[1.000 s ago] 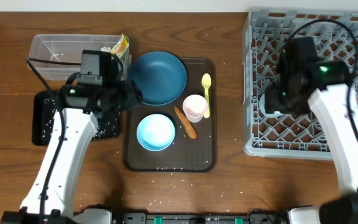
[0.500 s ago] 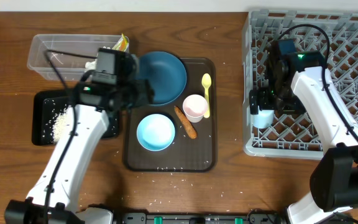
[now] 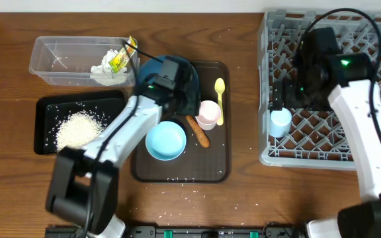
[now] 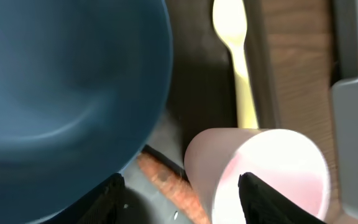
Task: Sort waste into correct bins and load items into the dishwasher rack
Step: 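Grasp the pink cup with the left gripper and lift it, then pass the pink cup from the left gripper to the right gripper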
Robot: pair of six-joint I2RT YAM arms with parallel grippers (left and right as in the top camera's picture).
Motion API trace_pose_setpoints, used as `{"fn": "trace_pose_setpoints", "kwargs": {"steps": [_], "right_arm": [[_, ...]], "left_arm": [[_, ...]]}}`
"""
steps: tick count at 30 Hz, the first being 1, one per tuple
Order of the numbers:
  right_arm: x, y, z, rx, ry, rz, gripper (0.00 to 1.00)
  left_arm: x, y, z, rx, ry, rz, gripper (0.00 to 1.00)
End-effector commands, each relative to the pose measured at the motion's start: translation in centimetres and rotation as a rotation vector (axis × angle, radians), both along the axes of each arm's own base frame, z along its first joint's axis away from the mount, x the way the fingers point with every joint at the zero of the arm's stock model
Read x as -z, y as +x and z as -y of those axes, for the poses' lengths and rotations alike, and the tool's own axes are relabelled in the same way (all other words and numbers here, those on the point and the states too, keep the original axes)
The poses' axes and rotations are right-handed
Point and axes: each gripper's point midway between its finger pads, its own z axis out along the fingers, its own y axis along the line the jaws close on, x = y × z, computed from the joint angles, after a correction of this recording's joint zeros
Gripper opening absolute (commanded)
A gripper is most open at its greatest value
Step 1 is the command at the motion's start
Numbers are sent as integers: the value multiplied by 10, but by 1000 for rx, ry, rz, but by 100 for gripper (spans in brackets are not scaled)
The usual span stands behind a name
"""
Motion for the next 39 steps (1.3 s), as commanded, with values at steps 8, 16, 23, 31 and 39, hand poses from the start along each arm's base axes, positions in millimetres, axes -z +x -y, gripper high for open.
{"fn": "trace_pose_setpoints", "kwargs": {"steps": [8, 16, 23, 31, 39], "right_arm": [[-6, 5, -2, -13, 3, 28, 99], [-20, 20, -60, -238, 285, 119, 99], [-90, 19, -147, -687, 805, 372, 99], [-132, 5, -188, -952, 991, 539, 99], [-135, -12, -229, -1089, 1000, 567, 92]], "left_arm": [[14, -7, 7, -35, -7, -53, 6], [-70, -5, 18, 33, -440, -87, 6], [-178, -21, -23, 152, -874, -41, 7], [-217, -37, -42, 197, -1036, -58, 6], [-230, -47, -40, 245, -1107, -103, 6]]}}
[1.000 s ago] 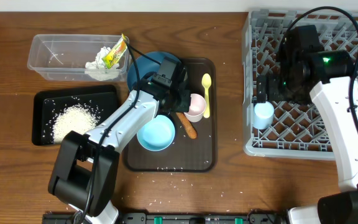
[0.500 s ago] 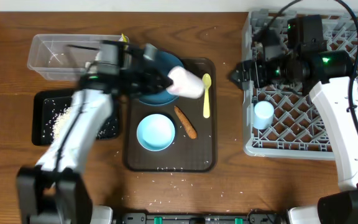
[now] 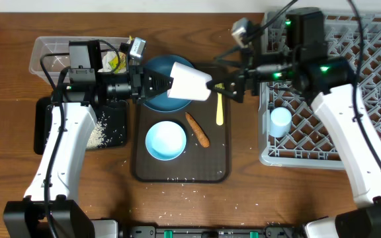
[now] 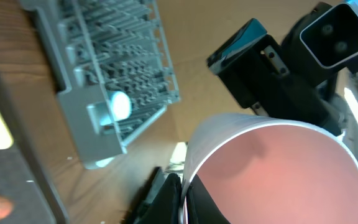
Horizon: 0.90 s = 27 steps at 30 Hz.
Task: Sort waste into correct bins and load items into the dishwasher rack
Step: 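Pass the pink cup from the left gripper to the right gripper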
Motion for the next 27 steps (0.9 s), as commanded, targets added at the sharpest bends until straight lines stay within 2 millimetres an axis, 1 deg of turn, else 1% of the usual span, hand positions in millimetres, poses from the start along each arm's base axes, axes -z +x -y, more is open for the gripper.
{"fn": "trace_pose_setpoints", "kwargs": {"steps": [1, 5, 7, 10, 13, 15, 19, 20, 21, 23, 25, 27], "right_arm": [[5, -11, -17, -63, 7, 10, 91], [13, -17, -31, -95, -4, 2, 83], [13, -20, -35, -107, -3, 3, 79], [11, -22, -38, -119, 3, 14, 73], [11, -22, -38, -120, 4, 15, 64], [11, -22, -38, -119, 3, 10, 61], [12, -21, -37, -111, -2, 9, 55], [14, -18, -35, -93, -12, 6, 55], [17, -11, -32, -54, -33, -6, 55], [25, 4, -21, 53, -88, -42, 54], [34, 19, -2, 178, -152, -89, 54], [41, 34, 28, 332, -227, -140, 51]], "left_arm": [[-23, -10, 1, 63, -73, 16, 6], [-24, -11, 1, 68, -78, 17, 6], [-24, -11, 1, 68, -78, 18, 6], [-24, -11, 1, 68, -77, 21, 6], [-24, -11, 1, 66, -75, 21, 6], [-24, -11, 1, 66, -75, 21, 6], [-21, -8, 1, 52, -61, 24, 14], [-19, -5, 0, 38, -47, 24, 17], [-16, -3, 0, 23, -31, 24, 22], [-11, 3, -2, -11, 3, 24, 27], [-3, 10, -4, -53, 46, 23, 31], [6, 20, -8, -110, 105, 25, 32]]}}
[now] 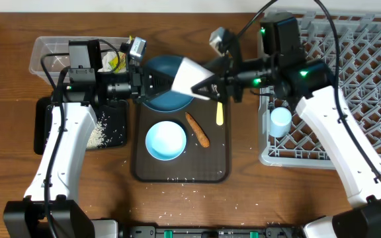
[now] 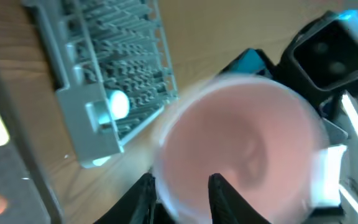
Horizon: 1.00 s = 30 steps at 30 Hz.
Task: Sort waste into correct bins and load items into the dishwasher rack
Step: 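Pass the pink cup from the left gripper to the right gripper, then place the pink cup upside down in the rack with the right gripper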
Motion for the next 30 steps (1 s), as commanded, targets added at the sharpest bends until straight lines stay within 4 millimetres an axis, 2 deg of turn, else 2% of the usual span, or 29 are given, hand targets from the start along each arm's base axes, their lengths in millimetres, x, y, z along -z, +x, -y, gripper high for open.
{"fn": "trace_pose_setpoints", "kwargs": {"steps": [1, 3, 6, 10, 12, 16, 20, 25, 30], "right_arm": [[18, 39, 61, 345, -171, -70, 49], [23, 46, 101, 518, -264, -115, 45], [27, 43, 166, 744, -418, -165, 46], [40, 20, 249, 1011, -654, -271, 48], [51, 4, 278, 1100, -740, -354, 48], [74, -20, 307, 1139, -838, -527, 49], [97, -28, 332, 1174, -917, -656, 49], [128, -24, 345, 1153, -965, -774, 50], [158, -6, 347, 1130, -969, -819, 49]], "left_arm": [[9, 20, -9, -113, 121, 49, 32], [21, 30, -16, -176, 198, 47, 31], [49, 43, -35, -309, 360, -8, 33], [80, 49, -56, -405, 570, -25, 33], [92, 48, -64, -432, 664, -35, 33], [109, 43, -73, -465, 821, -47, 33], [115, 41, -71, -474, 911, -28, 33], [117, 39, -60, -443, 948, 11, 33], [117, 37, -56, -429, 948, 19, 33]]}}
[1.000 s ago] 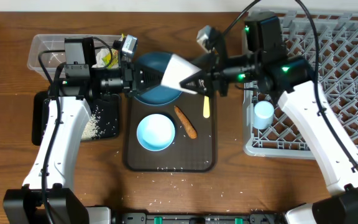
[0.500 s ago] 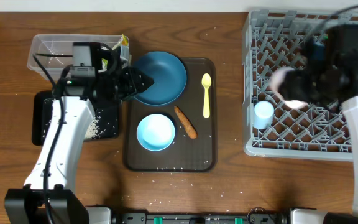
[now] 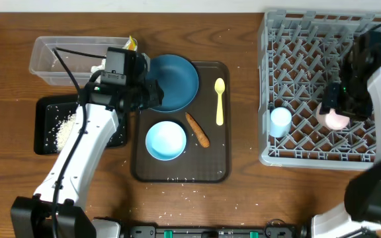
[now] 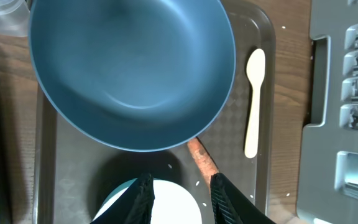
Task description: Sort waste into correct bins and load items into the dishwasher rack
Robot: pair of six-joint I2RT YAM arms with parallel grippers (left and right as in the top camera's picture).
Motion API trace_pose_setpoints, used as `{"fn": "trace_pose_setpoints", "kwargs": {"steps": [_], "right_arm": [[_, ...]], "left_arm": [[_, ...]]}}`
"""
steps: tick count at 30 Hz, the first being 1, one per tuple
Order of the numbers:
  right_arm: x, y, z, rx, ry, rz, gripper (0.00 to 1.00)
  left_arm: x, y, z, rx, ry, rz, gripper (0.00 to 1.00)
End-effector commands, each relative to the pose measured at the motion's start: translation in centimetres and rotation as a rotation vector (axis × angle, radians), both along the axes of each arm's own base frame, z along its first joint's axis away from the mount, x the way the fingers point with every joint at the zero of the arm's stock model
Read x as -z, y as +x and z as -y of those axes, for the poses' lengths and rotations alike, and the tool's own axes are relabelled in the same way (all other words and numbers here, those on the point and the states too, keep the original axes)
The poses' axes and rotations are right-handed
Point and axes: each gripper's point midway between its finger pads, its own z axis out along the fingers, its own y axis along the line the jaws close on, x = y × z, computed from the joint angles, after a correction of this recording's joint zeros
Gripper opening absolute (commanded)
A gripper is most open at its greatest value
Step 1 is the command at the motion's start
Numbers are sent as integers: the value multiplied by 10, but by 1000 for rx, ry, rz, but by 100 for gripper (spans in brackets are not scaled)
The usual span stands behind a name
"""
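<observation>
My right gripper (image 3: 339,109) is over the grey dishwasher rack (image 3: 296,46), shut on the pink cup (image 3: 337,119), which is low at the rack's front. A light blue cup (image 3: 280,121) stands in the rack to its left. My left gripper (image 4: 180,196) is open and empty above the brown tray (image 4: 272,25), its fingertips (image 4: 143,190) over the light blue bowl (image 4: 166,202). On the tray lie the dark blue bowl (image 4: 132,68), the carrot piece (image 4: 202,158) and the yellow spoon (image 4: 252,102). In the overhead view my left gripper (image 3: 152,92) is at the dark blue bowl's (image 3: 174,80) left edge.
A clear plastic bin (image 3: 65,59) holding crumpled waste stands at the back left. Below it is a black tray (image 3: 48,142) with rice. Loose rice grains dot the table's front. The rack's left wall (image 4: 347,112) shows in the left wrist view.
The cup has passed from my left gripper to my right, which now holds it at the rack. My left gripper, now open, has dropped back over the tray.
First my left gripper stood open around the pink cup on the tray while my right was at the rack. Then the left held the cup above the tray and the right reached in and met it. Now the right has the cup at the rack.
</observation>
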Motion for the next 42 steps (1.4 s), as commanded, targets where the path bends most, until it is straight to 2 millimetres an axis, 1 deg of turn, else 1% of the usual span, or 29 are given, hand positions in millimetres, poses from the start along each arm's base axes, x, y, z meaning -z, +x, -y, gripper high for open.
{"fn": "trace_pose_setpoints", "kwargs": {"steps": [1, 5, 7, 8, 11, 12, 14, 16, 19, 23, 25, 27, 29, 32, 34, 36, 37, 38, 40, 42], "right_arm": [[13, 10, 3, 23, 12, -12, 49], [27, 9, -1, 21, 38, -61, 51], [30, 7, -2, 21, 42, -83, 57], [31, 6, -2, 21, 43, -90, 65], [31, 6, -2, 21, 42, -88, 93], [30, 7, -2, 22, 42, -83, 99], [26, 9, -2, 22, 46, -72, 99], [17, 13, -4, 22, 60, -53, 99], [-3, 23, -9, 12, 88, 0, 99], [-41, 38, -24, -52, 139, 111, 99], [-58, 46, -40, -95, 172, 172, 99], [-72, 54, -61, -149, 216, 230, 99], [-81, 63, -90, -224, 274, 286, 99], [-88, 75, -133, -328, 345, 350, 99], [-92, 82, -166, -401, 384, 397, 99], [-95, 90, -197, -425, 410, 446, 99], [-95, 96, -212, -427, 418, 475, 98], [-94, 102, -227, -421, 420, 503, 93], [-86, 115, -250, -381, 402, 554, 82], [-70, 126, -273, -356, 377, 595, 80]], "left_arm": [[-9, 5, -4, 3, 37, 39, 33], [-9, 5, -4, 4, 37, 39, 33], [-9, 5, -4, 3, 37, 39, 33], [-9, 5, -4, 3, 37, 39, 33], [-9, 5, -4, 4, 37, 39, 33], [-9, 5, -4, 4, 37, 39, 33], [-9, 5, -4, 4, 37, 39, 33], [-9, 5, -4, 4, 37, 39, 33], [-9, 5, -4, 4, 37, 39, 33], [-9, 5, -4, 6, 37, 39, 33], [-9, 4, -1, 30, 47, 46, 33], [-9, 3, 3, 67, 61, 58, 33], [-8, 3, 4, 72, 93, 64, 34], [-7, 2, 7, 77, 133, 73, 34], [-5, 0, 9, 83, 156, 71, 34], [-3, 0, 0, 55, 212, 69, 34], [-3, 0, -8, 11, 232, 64, 34], [-5, 0, -15, -41, 236, 58, 34], [-15, -2, -31, -139, 206, 54, 34], [-30, -6, -48, -215, 181, 71, 34]]}}
